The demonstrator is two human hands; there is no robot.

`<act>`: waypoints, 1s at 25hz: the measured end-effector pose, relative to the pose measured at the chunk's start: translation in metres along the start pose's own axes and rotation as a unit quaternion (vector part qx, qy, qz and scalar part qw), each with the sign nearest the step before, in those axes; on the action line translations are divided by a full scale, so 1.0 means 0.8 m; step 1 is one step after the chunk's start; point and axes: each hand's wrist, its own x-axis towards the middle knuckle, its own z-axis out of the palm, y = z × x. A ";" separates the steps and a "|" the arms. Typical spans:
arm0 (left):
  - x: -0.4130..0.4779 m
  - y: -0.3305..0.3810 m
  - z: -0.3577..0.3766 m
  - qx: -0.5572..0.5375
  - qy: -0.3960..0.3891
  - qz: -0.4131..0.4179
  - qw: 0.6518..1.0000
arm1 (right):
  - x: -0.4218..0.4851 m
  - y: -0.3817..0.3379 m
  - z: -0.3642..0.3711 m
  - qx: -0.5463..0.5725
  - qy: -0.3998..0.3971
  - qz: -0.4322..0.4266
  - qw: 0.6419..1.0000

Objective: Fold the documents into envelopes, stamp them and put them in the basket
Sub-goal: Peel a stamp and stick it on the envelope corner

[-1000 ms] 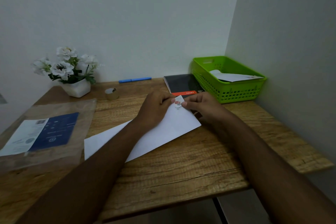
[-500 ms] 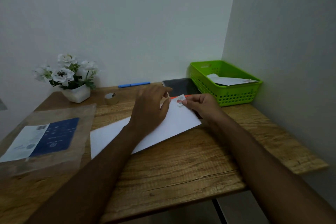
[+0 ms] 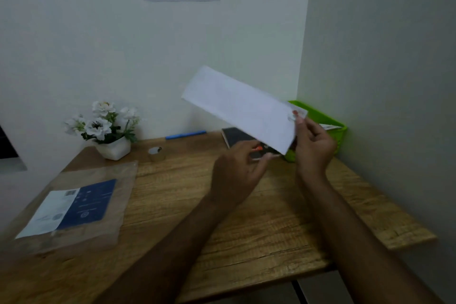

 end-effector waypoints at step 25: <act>0.086 0.041 0.144 -0.094 -0.129 -0.231 0.960 | 0.084 -0.008 -0.090 0.047 0.024 0.257 0.965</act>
